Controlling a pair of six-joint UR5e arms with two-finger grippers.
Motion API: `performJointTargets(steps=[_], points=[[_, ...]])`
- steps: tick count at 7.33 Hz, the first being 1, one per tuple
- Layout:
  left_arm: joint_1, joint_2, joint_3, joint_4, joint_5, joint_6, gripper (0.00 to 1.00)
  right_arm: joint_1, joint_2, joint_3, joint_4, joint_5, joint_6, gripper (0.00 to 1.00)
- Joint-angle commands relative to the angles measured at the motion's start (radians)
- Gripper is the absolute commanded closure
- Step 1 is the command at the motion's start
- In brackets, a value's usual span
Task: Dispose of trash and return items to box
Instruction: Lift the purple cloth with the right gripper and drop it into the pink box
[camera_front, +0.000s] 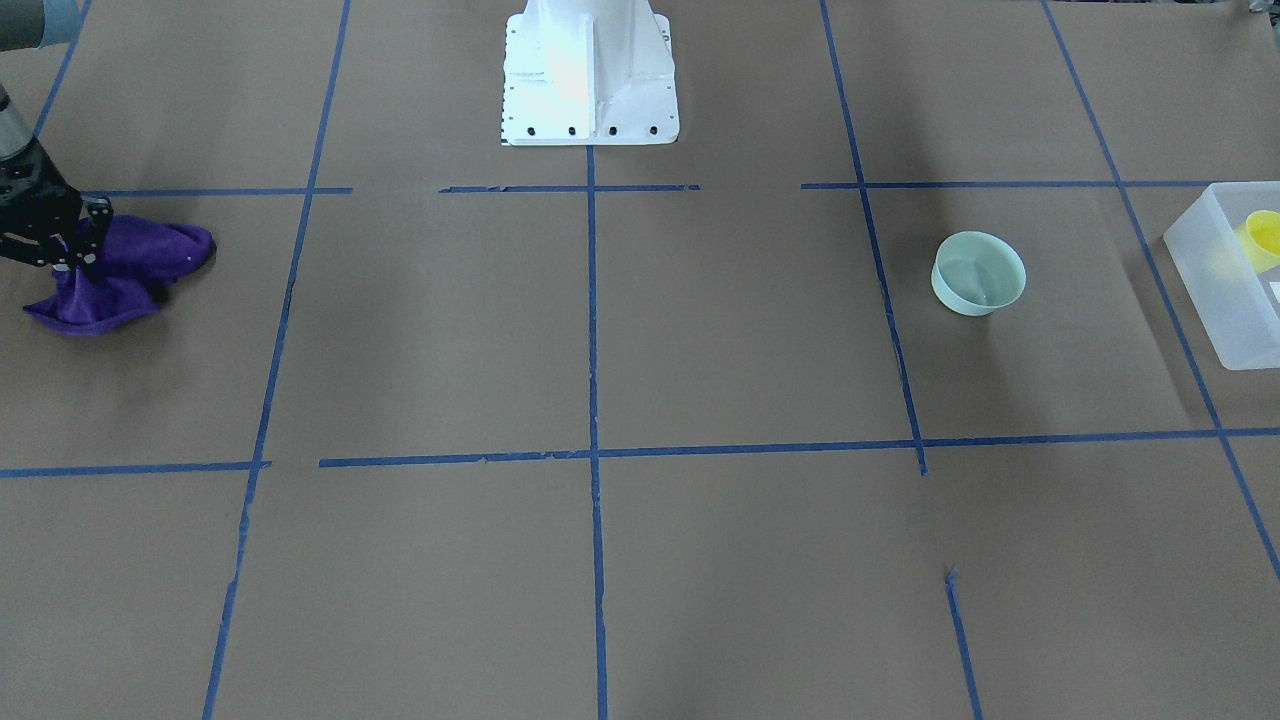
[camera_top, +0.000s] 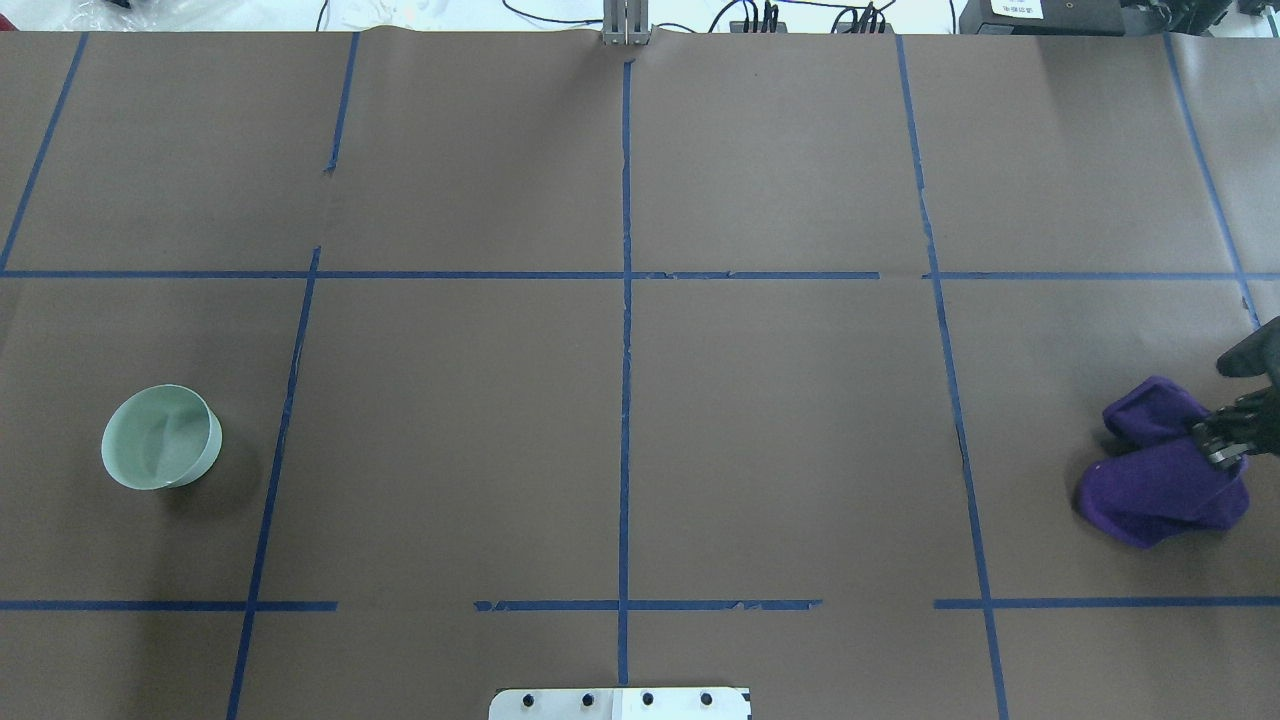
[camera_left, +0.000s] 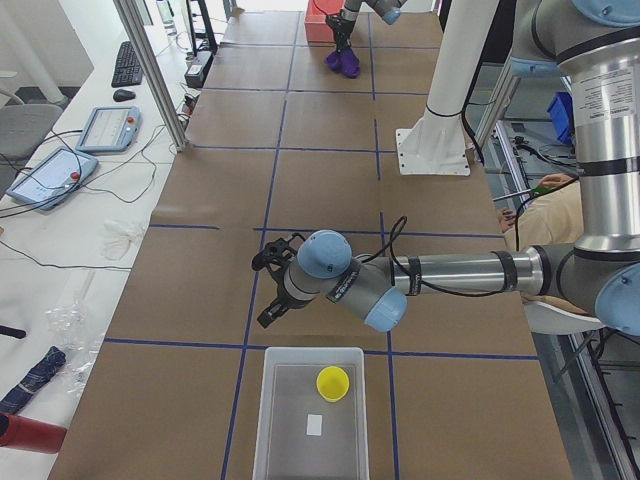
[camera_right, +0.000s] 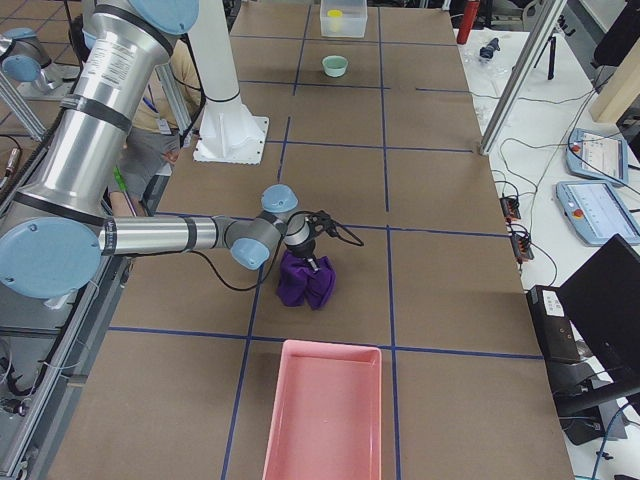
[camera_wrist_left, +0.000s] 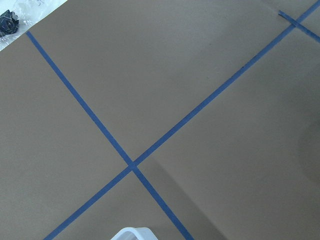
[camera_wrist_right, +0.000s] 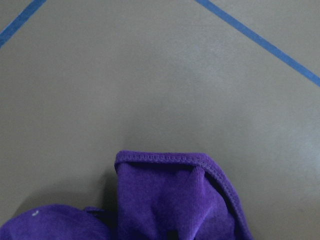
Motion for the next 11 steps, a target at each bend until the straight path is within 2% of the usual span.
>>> performJointTargets(steps=[1, 2, 3, 4, 5, 6, 7, 8, 9, 10, 11], points=[[0.0, 0.0, -0.026, 0.0, 0.0, -0.057, 0.0, 0.362, 0.02, -0.001, -0.155, 0.27, -0.381, 1.0], [0.0, 0.0, -0.032, -0.002, 0.002, -0.061, 0.0, 0.51, 0.06, 0.002, -0.297, 0.325, -0.568, 1.0], [0.0, -0.002, -0.038, -0.002, 0.002, -0.062, 0.0, 0.634, 0.112, -0.004, -0.467, 0.339, -0.795, 1.0], [0.0, -0.003, -0.044, 0.0, 0.002, -0.064, 0.0, 0.768, 0.179, -0.012, -0.673, 0.332, -1.017, 1.0], [0.0, -0.005, -0.05, -0.002, 0.003, -0.064, 0.0, 0.886, 0.23, -0.067, -0.807, 0.316, -1.218, 1.0], [0.001, -0.008, -0.057, -0.003, 0.003, -0.1, 0.0, 0.945, 0.252, -0.199, -0.804, 0.322, -1.292, 1.0], [0.001, -0.017, -0.06, -0.003, 0.005, -0.125, 0.0, 0.945, 0.261, -0.26, -0.802, 0.327, -1.282, 0.43], [0.001, -0.017, -0.06, -0.003, 0.005, -0.127, 0.0, 0.945, 0.255, -0.254, -0.793, 0.373, -1.162, 0.0], [0.003, -0.017, -0.063, -0.003, 0.003, -0.204, 0.0, 0.942, 0.249, -0.218, -0.775, 0.455, -0.958, 0.0], [0.03, -0.014, -0.09, -0.013, 0.011, -0.332, 0.0, 0.891, 0.246, -0.142, -0.746, 0.466, -0.774, 0.0], [0.065, -0.011, -0.116, -0.014, 0.043, -0.416, 0.0, 0.787, 0.218, -0.019, -0.742, 0.464, -0.563, 0.0]])
